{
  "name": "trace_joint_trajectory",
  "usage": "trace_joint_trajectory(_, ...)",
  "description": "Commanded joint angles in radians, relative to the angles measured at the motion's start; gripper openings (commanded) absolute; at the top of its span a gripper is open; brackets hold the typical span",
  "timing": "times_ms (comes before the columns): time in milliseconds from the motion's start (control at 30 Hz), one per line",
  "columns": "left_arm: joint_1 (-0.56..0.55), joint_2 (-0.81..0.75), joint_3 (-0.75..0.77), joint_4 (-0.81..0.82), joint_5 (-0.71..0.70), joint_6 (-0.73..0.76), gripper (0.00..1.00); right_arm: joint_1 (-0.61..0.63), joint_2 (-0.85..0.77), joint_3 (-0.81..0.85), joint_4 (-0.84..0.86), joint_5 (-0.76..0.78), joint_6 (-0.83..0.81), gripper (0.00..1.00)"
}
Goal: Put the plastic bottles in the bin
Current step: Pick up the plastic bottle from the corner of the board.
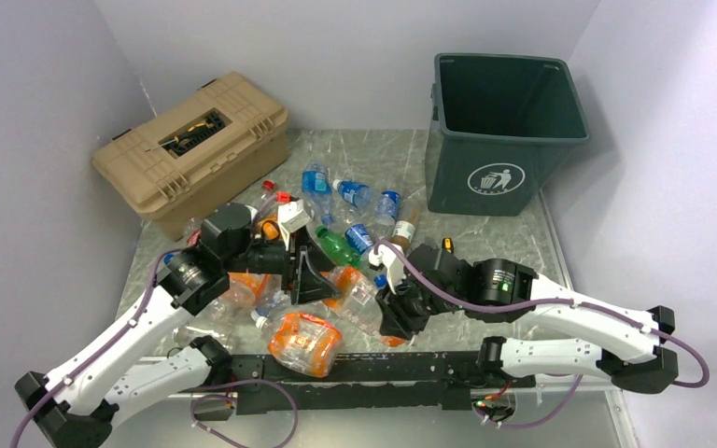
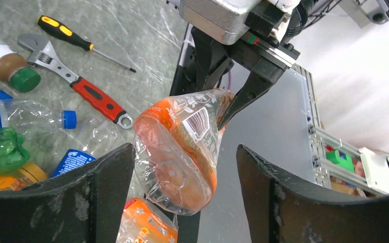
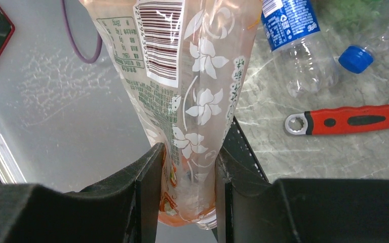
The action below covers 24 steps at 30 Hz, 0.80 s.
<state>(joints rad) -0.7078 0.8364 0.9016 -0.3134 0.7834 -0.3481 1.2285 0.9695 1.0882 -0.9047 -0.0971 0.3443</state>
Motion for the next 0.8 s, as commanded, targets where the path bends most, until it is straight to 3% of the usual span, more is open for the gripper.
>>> trace_joint_trajectory(0, -0.002, 0.031, 0.04, 0.001, 0.139, 0.02, 0.76, 0.002, -0.001, 0.061, -0.014, -0.011, -0.049, 0.25)
trace_joint_trajectory(300, -0.002, 0.078, 0.03, -0.007, 0.146, 0.023, 0.76, 0.018, 0.025, 0.119, -0.031, -0.01, -0.088, 0.25)
trace_joint_trajectory(367, -0.002, 0.085, 0.027, 0.011, 0.16, 0.017, 0.68, 0.023, 0.034, 0.117, -0.026, -0.013, -0.093, 0.25)
trace_joint_trajectory(500, -0.002, 0.094, 0.026, 0.043, 0.186, -0.006, 0.33, 0.032, 0.047, 0.114, -0.014, -0.009, -0.095, 0.25)
trace_joint_trajectory(567, -0.002, 0.093, 0.022, 0.065, 0.189, -0.025, 0.22, 0.032, 0.05, 0.12, -0.009, -0.01, -0.09, 0.27)
trace_joint_trajectory(633, -0.002, 0.087, 0.019, 0.084, 0.188, -0.037, 0.14, 0.034, 0.057, 0.133, -0.011, -0.002, -0.084, 0.38)
trace_joint_trajectory(733, -0.002, 0.074, 0.017, 0.093, 0.161, -0.045, 0.0, 0.034, 0.05, 0.149, -0.001, 0.031, -0.064, 0.7)
trace_joint_trajectory(767, -0.002, 0.068, 0.014, 0.103, 0.148, -0.054, 0.0, 0.034, 0.041, 0.148, 0.011, 0.044, -0.051, 0.78)
